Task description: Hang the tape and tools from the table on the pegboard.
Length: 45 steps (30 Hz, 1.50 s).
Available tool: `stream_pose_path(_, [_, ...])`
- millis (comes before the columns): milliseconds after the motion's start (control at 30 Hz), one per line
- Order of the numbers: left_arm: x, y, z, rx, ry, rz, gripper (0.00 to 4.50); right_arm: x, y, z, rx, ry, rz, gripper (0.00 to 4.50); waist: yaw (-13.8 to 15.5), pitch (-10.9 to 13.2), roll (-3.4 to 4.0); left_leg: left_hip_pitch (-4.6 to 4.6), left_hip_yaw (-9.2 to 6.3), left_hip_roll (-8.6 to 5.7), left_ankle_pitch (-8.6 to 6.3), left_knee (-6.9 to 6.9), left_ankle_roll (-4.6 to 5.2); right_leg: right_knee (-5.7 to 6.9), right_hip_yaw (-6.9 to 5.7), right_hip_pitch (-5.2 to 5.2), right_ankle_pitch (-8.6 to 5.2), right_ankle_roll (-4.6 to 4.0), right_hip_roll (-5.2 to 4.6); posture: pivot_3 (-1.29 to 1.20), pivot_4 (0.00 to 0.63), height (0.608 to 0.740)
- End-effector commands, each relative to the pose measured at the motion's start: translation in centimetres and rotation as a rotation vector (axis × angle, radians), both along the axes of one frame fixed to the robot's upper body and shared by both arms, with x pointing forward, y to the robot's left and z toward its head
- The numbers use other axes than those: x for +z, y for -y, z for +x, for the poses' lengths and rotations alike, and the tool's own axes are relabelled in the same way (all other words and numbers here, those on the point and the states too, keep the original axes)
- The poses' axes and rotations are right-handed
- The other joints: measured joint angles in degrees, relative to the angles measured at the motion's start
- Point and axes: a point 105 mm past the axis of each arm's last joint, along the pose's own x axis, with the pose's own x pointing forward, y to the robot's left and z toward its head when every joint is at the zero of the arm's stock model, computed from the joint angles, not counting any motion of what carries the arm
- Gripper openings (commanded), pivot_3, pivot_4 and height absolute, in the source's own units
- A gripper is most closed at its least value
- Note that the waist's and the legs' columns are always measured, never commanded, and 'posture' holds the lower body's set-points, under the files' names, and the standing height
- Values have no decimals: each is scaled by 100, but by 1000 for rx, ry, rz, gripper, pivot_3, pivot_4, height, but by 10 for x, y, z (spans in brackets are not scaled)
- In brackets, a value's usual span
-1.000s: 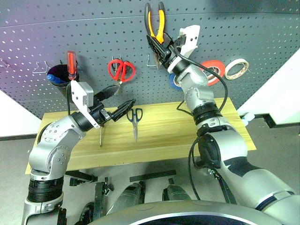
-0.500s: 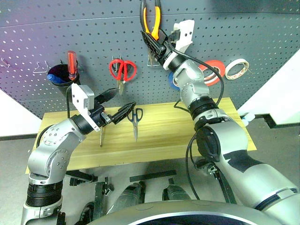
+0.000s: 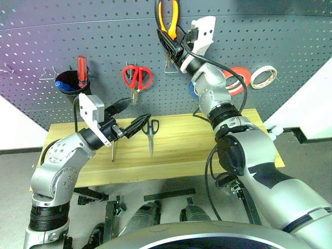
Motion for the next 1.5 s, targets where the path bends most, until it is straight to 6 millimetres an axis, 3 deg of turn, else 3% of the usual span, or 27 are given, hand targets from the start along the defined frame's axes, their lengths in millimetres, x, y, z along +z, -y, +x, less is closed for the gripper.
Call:
stream_pose_path(33, [10, -1, -7, -2, 41, 5, 4500, 23, 5, -1, -33, 48, 33, 2093, 32, 0, 0, 6, 0, 0, 1, -2, -2, 1, 1, 5, 0, -1, 0, 95, 165, 740])
stream_pose_path(333, [9, 0, -10, 1, 27, 3, 4500, 9, 6, 3, -93, 40, -8, 2093, 63, 0, 0, 12, 0, 0, 7, -3, 0, 6, 1, 10, 2, -4, 0, 105, 171, 740])
stream_pose_path(567, [9, -1, -11, 3, 26, 3, 4500, 16, 17, 3, -157, 83, 12, 2093, 74, 1, 1, 12, 0, 0, 9, -4, -1, 7, 1, 9, 3, -4, 0, 104, 169, 740])
stream_pose_path(933, [11, 0, -11, -4, 25, 8, 4500, 11, 19, 2, -192, 116, -13, 2093, 73, 1, 1, 12, 0, 0, 10, -8, -1, 6, 1, 8, 3, -5, 0, 110, 173, 740])
stream_pose_path(1500, [10, -1, -14, 6, 12, 5, 4500, -9, 2, -1, -206, 115, -67, 2093, 72, 3, 4, 13, 0, 0, 10, -20, -1, 3, 4, 4, 2, -6, 0, 132, 187, 740])
